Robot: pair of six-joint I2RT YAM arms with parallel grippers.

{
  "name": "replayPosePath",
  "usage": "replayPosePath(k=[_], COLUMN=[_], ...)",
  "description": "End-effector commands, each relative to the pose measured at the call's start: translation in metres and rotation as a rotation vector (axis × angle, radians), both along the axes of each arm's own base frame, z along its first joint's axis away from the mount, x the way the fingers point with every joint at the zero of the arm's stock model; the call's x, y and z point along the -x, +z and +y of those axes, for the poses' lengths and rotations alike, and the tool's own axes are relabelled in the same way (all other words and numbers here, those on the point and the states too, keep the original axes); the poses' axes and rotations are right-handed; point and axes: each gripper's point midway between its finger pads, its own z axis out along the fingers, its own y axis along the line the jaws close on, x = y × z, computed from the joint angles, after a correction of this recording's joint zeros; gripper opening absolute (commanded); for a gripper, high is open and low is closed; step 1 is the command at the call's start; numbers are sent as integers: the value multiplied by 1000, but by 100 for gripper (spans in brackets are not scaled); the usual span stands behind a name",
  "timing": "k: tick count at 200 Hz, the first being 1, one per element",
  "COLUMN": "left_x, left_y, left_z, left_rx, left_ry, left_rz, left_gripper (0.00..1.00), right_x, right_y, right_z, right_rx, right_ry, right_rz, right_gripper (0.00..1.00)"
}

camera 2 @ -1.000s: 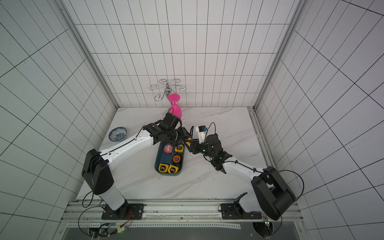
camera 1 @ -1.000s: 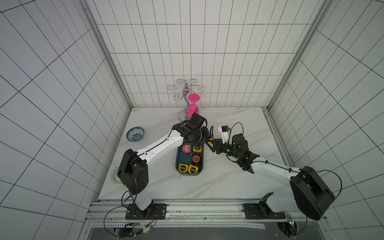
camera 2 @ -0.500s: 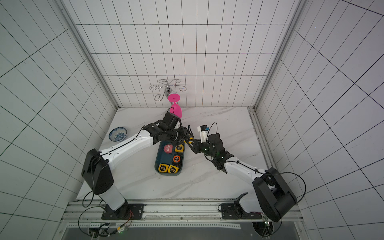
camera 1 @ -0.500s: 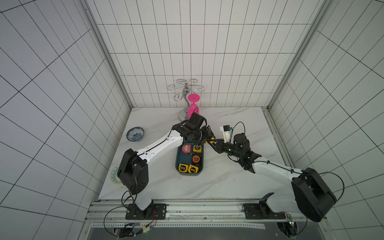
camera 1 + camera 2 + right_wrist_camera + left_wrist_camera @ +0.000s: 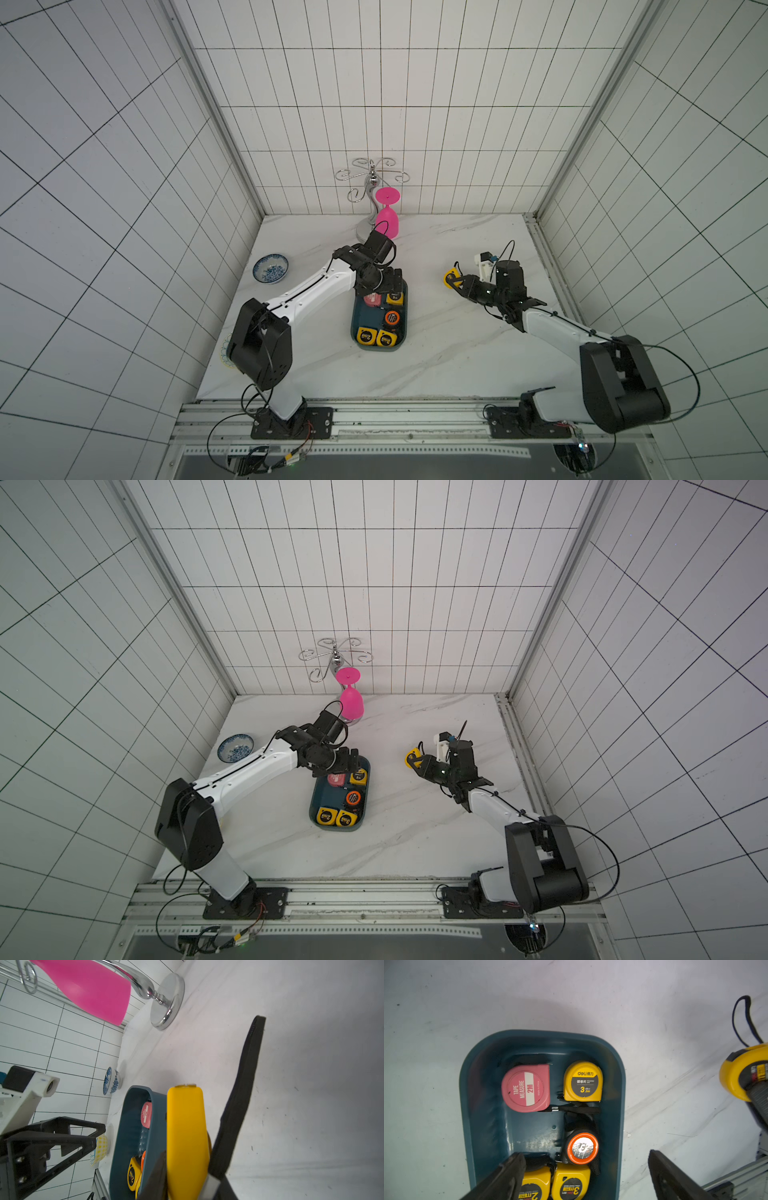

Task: Take the tape measure out of the storage box
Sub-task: Place the tape measure at the center of the board.

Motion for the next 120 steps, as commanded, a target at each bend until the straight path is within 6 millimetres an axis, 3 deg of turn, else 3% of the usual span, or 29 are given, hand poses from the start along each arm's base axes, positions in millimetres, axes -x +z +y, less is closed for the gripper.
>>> replayPosePath(k=[1,70,120], left_x=[5,15,25], left_y=[-6,-34,-47], left_z=[8,2,-2], left_rx=[-64,-75,-109], left_ry=[-96,-198,-242], left_rz=[-28,36,58], left_gripper=[96,91,88], right_x=[-7,-22,-22], right_y=[-3,-39,-54], right_z=[-9,-43,-55], right_rx=[-22,21,17], right_ry=[-10,-62,-80], right_rz=[76,242,313], right_gripper=[0,3,17])
